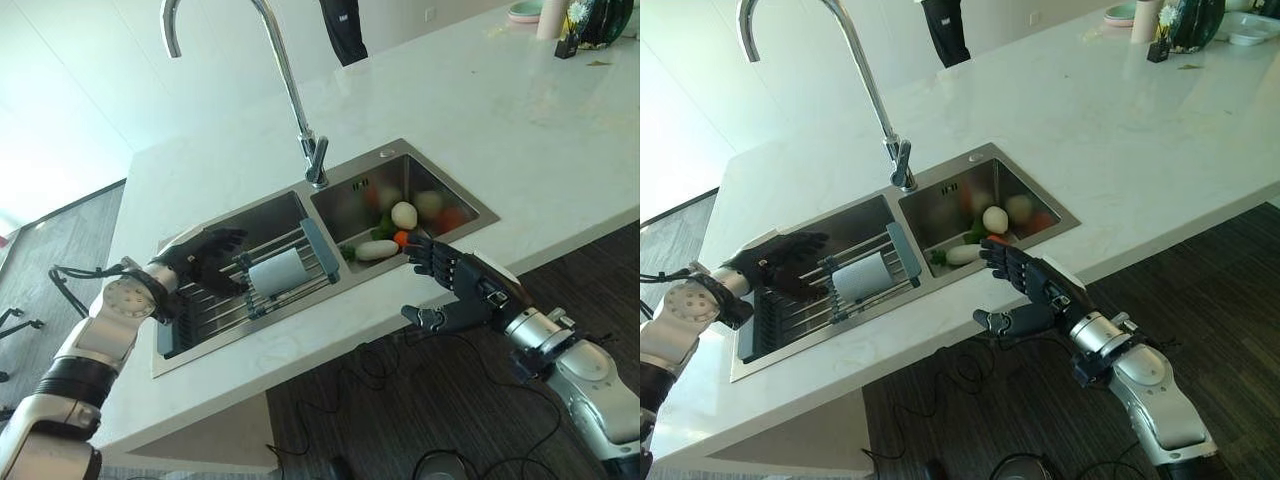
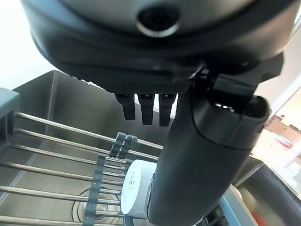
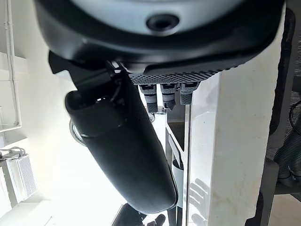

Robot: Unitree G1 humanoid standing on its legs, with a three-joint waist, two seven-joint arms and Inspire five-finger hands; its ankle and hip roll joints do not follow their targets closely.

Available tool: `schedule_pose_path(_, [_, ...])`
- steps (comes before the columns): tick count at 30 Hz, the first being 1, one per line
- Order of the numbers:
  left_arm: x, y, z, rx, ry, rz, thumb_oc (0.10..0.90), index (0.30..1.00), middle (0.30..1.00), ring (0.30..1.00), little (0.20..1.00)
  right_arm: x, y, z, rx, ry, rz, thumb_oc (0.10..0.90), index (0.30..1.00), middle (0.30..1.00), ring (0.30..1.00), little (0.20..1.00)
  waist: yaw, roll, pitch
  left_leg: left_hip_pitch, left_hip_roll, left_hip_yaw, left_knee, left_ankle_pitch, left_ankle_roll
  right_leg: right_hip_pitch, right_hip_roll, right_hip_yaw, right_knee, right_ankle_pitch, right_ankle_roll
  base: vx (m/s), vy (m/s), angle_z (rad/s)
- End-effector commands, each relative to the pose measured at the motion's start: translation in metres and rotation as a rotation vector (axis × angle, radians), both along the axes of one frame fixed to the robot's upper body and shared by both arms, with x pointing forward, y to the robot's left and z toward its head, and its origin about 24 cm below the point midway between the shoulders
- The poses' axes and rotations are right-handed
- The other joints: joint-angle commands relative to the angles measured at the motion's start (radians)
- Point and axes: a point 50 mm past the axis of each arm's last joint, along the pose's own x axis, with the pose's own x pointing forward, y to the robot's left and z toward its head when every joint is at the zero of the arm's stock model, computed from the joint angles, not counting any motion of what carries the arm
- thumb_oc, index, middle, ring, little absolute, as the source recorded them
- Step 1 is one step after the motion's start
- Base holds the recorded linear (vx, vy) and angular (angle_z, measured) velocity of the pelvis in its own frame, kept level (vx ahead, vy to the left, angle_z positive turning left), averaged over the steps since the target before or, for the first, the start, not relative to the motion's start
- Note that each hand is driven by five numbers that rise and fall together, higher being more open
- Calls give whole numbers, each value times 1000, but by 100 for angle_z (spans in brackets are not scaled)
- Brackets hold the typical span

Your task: Place the dishes in the dishwasher.

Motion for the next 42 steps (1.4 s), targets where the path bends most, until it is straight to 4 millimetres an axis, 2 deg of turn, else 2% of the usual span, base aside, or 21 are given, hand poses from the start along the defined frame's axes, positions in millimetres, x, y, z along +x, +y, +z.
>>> schedule_pose_path(1, [18, 2, 71, 57, -288, 17, 800, 900, 900, 900, 900, 9, 9, 66, 60, -308, 76, 800, 900, 900, 900, 900, -2, 1, -55, 23, -11, -13, 207, -267, 3, -23, 40, -61, -49, 52, 0, 0, 0, 0])
schedule_pose_path(8, [21, 3, 74, 54, -292, 30, 800, 900, 900, 900, 900, 9, 7, 66, 54, -315, 71, 800, 900, 900, 900, 900, -12, 3, -53, 23, -9, -4, 207, -269, 4, -27, 42, -55, -49, 53, 1, 0, 0, 0])
schedule_pose_path(28, [29, 9, 53, 45, -145, 55, 800, 900, 900, 900, 900, 10, 8, 69, 45, -328, 76, 800, 900, 900, 900, 900, -44, -1, -39, 31, -5, 35, 207, -275, 11, -41, 61, -23, -49, 61, 2, 0, 2, -4])
schedule_pose_path(42, [31, 3, 35, 43, -64, 36, 800, 900, 900, 900, 900, 12, 9, 69, 43, -327, 80, 800, 900, 900, 900, 900, -50, -6, -33, 35, -9, 41, 207, -275, 17, -43, 66, -14, -49, 64, 0, 7, 0, -2])
